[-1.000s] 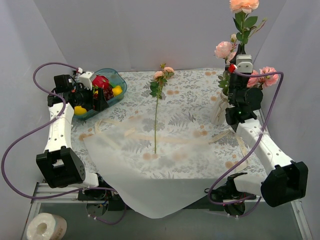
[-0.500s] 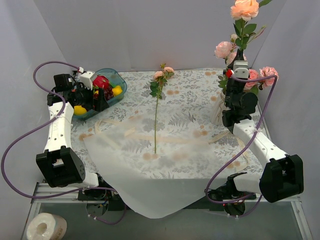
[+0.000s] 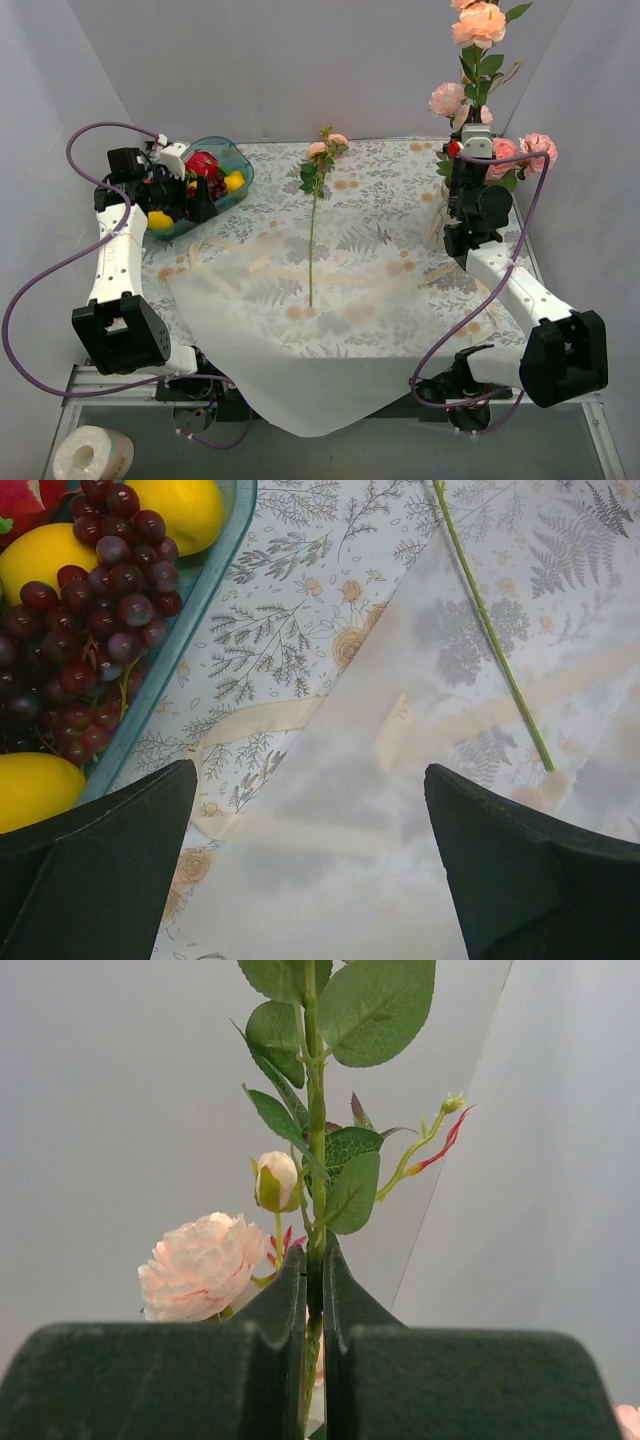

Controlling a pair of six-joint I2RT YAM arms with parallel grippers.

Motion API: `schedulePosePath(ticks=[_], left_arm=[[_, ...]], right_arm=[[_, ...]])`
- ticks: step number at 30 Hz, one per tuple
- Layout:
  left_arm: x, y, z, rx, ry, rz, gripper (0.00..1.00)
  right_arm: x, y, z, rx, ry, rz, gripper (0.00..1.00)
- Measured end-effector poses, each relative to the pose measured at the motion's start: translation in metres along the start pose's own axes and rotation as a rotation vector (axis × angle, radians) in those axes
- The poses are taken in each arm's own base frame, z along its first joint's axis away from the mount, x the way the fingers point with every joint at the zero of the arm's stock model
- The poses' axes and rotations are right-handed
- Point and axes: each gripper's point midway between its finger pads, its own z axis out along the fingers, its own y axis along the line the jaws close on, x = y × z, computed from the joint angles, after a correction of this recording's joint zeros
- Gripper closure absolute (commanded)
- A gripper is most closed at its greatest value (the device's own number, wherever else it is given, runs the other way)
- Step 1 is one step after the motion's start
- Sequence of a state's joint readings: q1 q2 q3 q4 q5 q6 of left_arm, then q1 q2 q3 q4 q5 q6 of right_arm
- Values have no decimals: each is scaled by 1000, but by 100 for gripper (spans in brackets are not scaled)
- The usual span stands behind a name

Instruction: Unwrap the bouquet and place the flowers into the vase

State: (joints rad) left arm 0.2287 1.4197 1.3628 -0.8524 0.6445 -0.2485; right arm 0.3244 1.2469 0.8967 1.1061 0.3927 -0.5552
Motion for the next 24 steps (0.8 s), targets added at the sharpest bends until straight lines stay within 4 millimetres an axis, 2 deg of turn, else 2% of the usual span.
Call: schedulePosePath(ticks=[3,6,7,9,10,13,15,18,24], left_arm=[[0,0,0,0,0,2,2],[-1,0,0,-1,-3,3,2],[-1,1,0,-2,-6,3,2],[-2,0,0,0,-8,3,2],[-3,0,0,1,-10,4,2],[-7,-1,-1,3,-19,9,2],[-8,-1,-2,4,-23,12,2],[-8,-1,-2,6,-25,12,2],[-9,-2,-2,10,-27,11,2]], right_arm=[[5,2,-6,-16,23,2,98],[11,4,-13,-32,48,19,85],[12,6,-15,-38,54,27,70],[16,8,-21,-44,75,43,53],[19,9,-23,-48,87,49,40],[22,11,-28,-58,123,64,29],[20,10,-32,-65,138,74,23],[13,5,-36,-65,145,92,20],[-15,-2,-37,-75,119,145,18]])
